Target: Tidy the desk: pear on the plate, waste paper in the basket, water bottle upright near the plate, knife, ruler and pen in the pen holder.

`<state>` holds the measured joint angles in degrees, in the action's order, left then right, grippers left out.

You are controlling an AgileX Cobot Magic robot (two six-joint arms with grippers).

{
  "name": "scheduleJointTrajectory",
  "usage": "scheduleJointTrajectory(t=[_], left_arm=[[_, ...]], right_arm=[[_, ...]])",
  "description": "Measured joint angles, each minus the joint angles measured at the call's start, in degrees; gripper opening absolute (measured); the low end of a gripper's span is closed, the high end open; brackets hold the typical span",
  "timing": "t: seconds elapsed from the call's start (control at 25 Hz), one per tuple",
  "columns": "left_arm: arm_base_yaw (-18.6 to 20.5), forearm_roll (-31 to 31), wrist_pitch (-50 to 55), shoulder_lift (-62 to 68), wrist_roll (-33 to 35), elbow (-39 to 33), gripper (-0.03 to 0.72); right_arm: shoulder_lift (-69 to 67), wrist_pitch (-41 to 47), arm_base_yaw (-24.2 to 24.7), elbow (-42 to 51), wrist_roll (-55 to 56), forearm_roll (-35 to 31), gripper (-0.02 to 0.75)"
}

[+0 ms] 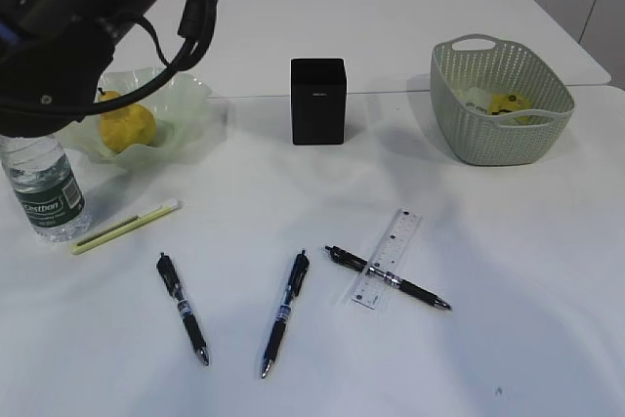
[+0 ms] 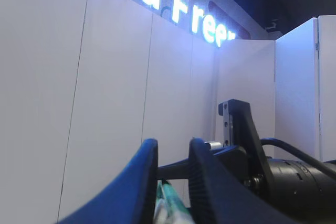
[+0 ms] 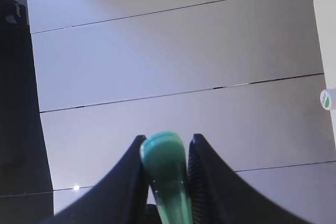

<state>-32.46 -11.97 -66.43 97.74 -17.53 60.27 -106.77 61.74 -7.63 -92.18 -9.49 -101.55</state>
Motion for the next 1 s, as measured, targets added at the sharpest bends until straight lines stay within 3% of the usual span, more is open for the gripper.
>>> scheduleJointTrajectory(t=[0.8,1.0], left_arm=[[0.00,0.00,0.00,0.00,-0.10,0.00,0.132],[0.00,0.00,0.00,0.00,-0.10,0.00,0.132]], right_arm=[[0.00,0.00,0.00,0.00,0.67,0.00,0.235],[0.00,0.00,0.00,0.00,0.77,0.00,0.178]])
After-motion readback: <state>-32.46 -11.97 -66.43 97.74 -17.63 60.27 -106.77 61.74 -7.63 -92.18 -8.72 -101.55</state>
